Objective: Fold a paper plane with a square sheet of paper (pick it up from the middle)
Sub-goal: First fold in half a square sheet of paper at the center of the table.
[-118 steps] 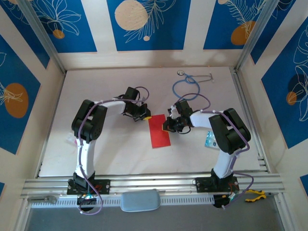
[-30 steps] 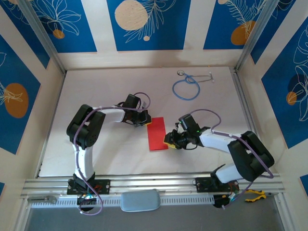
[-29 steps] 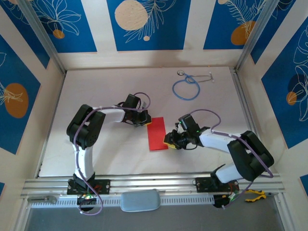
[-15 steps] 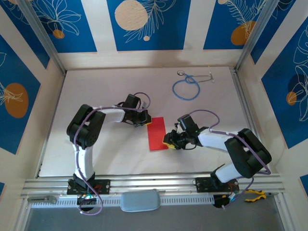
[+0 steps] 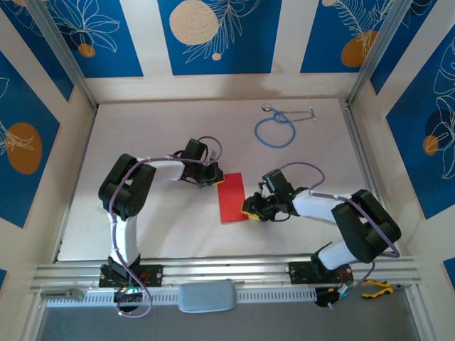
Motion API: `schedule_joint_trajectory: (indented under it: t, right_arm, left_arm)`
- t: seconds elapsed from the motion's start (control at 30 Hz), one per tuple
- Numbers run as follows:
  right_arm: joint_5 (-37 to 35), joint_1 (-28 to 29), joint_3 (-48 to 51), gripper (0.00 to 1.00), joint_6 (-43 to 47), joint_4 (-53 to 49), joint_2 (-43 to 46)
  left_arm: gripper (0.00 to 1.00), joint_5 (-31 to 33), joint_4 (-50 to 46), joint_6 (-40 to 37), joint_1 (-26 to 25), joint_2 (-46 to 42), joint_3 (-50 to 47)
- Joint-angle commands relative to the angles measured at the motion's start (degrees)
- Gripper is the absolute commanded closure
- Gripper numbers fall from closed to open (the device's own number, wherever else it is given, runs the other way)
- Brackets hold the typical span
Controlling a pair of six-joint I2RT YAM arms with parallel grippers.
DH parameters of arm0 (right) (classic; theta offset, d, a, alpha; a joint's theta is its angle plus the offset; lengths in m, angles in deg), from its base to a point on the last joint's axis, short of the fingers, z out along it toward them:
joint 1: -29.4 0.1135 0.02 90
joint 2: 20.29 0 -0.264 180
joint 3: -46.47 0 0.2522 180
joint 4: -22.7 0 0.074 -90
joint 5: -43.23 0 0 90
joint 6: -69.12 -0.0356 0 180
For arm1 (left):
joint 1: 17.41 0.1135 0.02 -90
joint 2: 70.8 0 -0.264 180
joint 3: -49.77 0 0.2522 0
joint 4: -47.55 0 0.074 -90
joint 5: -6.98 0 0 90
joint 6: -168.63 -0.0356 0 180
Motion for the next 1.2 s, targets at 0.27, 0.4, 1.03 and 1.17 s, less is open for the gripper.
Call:
schedule_joint_trajectory:
  t: [0.27,0.4,1.03,1.17]
  right_arm:
    - [3.7,0.5,-0.6,0.67,1.0,3.5,-1.3]
    - [3.9,0.5,-0.7,0.67,1.2,4.2,-1.0]
    - [10.8,-5.1,-2.5,0.65,1.4,12.6,-7.2]
    - [12.5,-5.9,-3.0,0.66,1.2,14.8,-8.9]
  left_arm:
    - [0.92,0.2,-2.1,-0.5,0.4,2.9,-0.4]
    - [0.92,-1.5,-3.0,-2.9,0.4,3.4,1.2]
    - [0.91,-3.4,-9.6,-12.2,0.3,6.7,9.3]
    - [0.90,-3.8,-10.1,-12.3,0.3,6.9,10.5]
